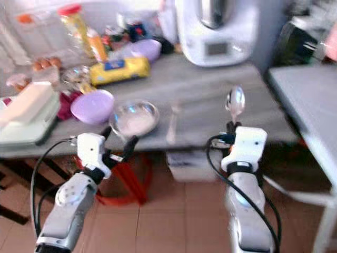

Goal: Setting the table

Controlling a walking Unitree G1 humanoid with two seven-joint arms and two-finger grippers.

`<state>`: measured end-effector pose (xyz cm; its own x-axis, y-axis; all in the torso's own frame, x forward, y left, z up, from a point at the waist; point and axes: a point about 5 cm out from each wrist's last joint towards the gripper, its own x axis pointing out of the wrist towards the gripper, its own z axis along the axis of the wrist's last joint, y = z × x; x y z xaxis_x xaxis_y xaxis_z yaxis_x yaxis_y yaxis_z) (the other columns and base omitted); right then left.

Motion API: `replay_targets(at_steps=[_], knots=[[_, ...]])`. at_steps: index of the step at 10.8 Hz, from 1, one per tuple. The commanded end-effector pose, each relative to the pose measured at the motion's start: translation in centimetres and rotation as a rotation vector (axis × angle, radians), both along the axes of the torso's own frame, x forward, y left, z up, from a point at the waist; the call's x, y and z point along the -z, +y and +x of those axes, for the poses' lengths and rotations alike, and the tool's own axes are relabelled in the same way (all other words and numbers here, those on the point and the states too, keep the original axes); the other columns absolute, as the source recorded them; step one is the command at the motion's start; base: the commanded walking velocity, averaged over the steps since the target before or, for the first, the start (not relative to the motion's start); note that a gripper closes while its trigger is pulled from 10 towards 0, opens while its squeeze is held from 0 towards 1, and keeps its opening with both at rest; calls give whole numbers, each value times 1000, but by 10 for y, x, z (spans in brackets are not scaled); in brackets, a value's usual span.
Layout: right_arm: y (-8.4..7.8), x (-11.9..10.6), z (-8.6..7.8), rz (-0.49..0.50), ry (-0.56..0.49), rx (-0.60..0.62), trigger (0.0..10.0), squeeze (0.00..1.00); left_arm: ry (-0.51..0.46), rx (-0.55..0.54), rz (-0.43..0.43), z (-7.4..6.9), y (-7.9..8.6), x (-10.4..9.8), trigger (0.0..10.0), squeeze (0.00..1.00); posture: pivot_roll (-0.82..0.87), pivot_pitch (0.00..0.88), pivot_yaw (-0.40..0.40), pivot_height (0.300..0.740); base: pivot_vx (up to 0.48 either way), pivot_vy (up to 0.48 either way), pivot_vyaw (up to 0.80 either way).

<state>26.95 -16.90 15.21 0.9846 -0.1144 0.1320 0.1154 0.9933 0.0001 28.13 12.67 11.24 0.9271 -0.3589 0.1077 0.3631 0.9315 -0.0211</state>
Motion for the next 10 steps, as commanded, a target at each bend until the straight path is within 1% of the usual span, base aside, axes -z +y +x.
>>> replay_targets(at_steps=[1, 3, 4, 6, 7, 8, 9, 10], knots=[[7, -5, 1, -1, -22, -25, 10000, 0, 7, -10, 10, -1, 6, 0, 10000, 0, -107, 92, 139, 740, 375, 0, 0], [7, -7, 1, -6, -30, -28, 10000, 0, -23, -11, 2, -5, 8, -4, 10000, 0, -109, 91, 139, 740, 0, 0, 0], [7, -9, 1, -10, -37, -27, 10000, 0, -36, -3, 26, -8, 11, -5, 10000, 0, -109, 90, 138, 740, 0, 0, 0], [6, -11, 1, -7, -43, -23, 10000, 0, -25, 9, 53, -23, 26, 0, 10000, 0, -107, 91, 138, 740, 0, 0, 0], [5, -11, 1, -5, -41, -22, 10000, 0, -18, 10, 51, -25, 30, 1, 10000, 0, -101, 97, 136, 740, 0, 0, 0], [4, -10, 1, 7, -34, -19, 10000, 0, -13, 19, 62, -26, 31, 1, 10000, 0, -98, 99, 136, 740, 0, 0, 0], [1, -9, 2, 42, -18, -8, 10000, 0, -16, 45, 83, -29, 33, 1, 10000, 0, -97, 100, 136, 740, 0, 0, 0], [-2, -8, 4, 58, -10, 3, 10000, 0, -14, 91, 75, -32, 32, 2, 10000, 0, -97, 100, 136, 740, 0, 0, 0]])
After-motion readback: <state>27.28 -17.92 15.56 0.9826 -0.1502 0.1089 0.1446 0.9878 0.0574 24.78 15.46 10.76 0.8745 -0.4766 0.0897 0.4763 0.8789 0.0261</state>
